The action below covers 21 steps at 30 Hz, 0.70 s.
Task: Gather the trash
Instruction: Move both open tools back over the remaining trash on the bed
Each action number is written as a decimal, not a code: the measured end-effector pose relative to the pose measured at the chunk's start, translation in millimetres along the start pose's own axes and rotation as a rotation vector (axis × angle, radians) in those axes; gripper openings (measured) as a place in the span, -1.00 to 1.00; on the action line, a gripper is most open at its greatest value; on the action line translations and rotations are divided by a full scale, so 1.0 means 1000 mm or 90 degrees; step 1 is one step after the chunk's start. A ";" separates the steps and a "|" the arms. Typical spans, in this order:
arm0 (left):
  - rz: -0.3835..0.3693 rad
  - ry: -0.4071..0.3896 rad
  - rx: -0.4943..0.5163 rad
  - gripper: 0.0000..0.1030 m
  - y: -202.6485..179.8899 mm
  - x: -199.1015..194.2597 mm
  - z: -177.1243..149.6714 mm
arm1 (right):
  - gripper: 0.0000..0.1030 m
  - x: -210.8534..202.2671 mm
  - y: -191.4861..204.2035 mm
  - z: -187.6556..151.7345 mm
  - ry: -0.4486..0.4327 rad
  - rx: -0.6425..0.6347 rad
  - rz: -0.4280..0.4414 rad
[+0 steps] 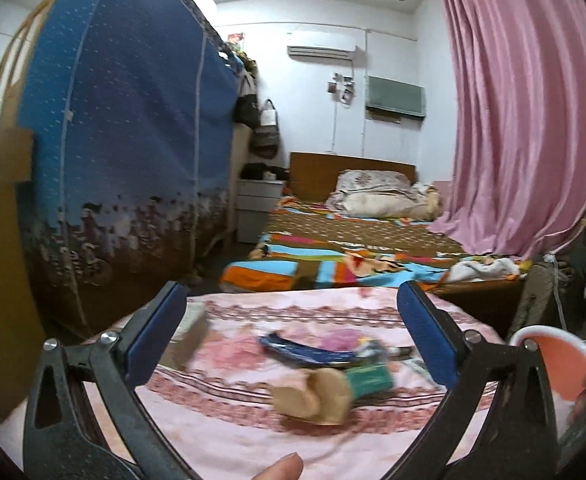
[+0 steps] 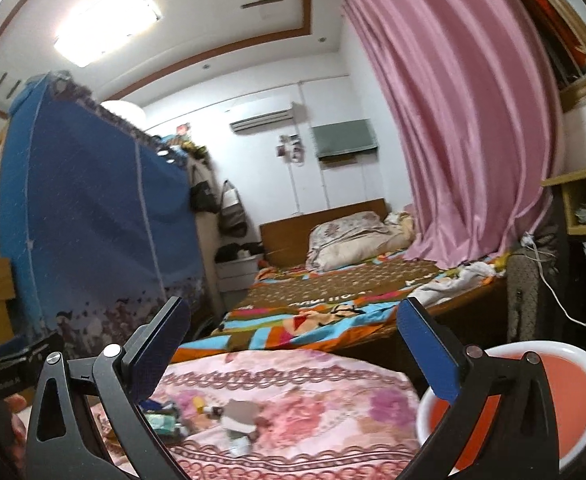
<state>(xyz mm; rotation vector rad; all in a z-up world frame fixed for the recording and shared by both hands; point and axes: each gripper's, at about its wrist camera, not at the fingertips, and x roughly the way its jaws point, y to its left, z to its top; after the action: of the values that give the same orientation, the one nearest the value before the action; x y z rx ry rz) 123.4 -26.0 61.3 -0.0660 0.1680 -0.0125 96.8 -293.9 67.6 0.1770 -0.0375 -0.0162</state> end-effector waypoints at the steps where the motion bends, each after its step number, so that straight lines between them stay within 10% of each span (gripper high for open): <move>1: 0.005 -0.005 0.002 0.78 0.004 -0.001 -0.001 | 1.00 0.003 0.006 -0.002 0.006 -0.013 0.003; 13: -0.039 0.043 -0.008 0.78 0.017 0.015 -0.019 | 1.00 0.048 0.025 -0.025 0.137 -0.063 0.030; 21: -0.092 0.236 -0.003 0.77 0.007 0.058 -0.032 | 1.00 0.088 0.018 -0.043 0.282 -0.036 0.043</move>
<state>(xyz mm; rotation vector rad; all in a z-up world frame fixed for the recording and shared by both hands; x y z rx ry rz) 175.3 -22.3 19.7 -0.0799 0.5329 -0.1686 187.1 -269.9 31.7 0.1201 0.3982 0.0895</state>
